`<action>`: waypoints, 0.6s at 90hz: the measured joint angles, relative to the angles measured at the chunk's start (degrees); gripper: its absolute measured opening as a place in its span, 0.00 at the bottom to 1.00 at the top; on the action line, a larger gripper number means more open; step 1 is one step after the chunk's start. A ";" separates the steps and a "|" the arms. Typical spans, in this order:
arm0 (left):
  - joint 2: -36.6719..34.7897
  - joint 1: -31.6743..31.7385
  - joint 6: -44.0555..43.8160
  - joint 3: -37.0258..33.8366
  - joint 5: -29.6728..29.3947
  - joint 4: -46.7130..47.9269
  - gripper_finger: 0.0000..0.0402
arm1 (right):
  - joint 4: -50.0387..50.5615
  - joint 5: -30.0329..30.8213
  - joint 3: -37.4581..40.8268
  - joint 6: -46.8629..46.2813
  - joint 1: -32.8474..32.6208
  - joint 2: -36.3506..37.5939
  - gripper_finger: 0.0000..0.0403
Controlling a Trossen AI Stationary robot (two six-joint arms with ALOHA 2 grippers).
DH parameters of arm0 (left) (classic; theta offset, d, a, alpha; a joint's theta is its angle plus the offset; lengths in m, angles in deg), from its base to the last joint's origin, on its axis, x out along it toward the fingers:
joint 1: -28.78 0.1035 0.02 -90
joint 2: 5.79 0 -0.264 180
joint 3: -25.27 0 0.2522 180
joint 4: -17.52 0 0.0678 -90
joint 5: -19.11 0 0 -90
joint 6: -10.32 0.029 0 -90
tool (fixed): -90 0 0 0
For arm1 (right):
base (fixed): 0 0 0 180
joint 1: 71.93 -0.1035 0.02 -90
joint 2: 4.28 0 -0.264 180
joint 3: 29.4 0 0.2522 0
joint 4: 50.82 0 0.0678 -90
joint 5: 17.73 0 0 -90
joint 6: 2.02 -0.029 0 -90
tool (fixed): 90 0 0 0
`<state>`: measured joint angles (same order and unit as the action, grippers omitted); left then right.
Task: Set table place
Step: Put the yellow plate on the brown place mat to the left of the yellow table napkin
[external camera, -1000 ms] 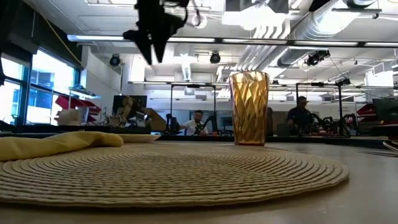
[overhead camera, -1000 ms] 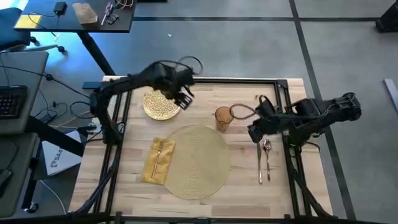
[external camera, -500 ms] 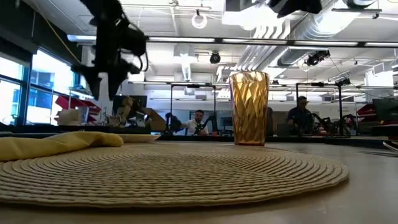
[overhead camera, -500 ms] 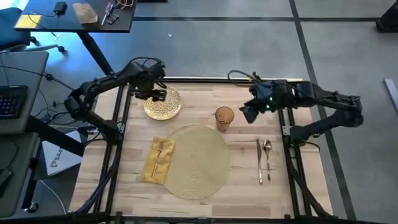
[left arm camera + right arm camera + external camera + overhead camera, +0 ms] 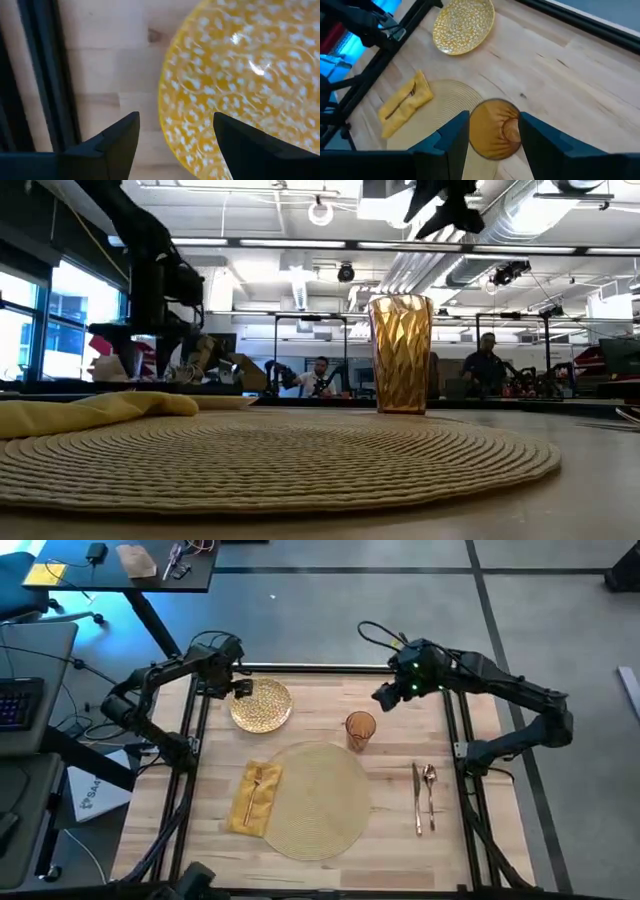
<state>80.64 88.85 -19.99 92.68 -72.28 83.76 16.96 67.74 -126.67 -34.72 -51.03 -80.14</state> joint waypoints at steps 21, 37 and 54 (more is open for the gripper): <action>3.85 0.91 -2.23 -1.45 4.63 -4.35 0.59 | -4.44 -7.92 0.00 5.85 5.67 -3.00 0.38; 9.70 0.27 -4.12 -1.41 7.20 -4.62 0.59 | -5.48 -12.25 0.00 10.29 9.32 -4.24 0.38; 11.05 -2.18 -6.92 -1.29 11.34 -8.30 0.55 | -5.30 -13.07 0.00 15.99 12.14 -4.37 0.38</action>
<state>91.68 86.67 -26.91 91.39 -60.94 75.45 11.66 54.68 -126.67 -18.73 -38.89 -84.51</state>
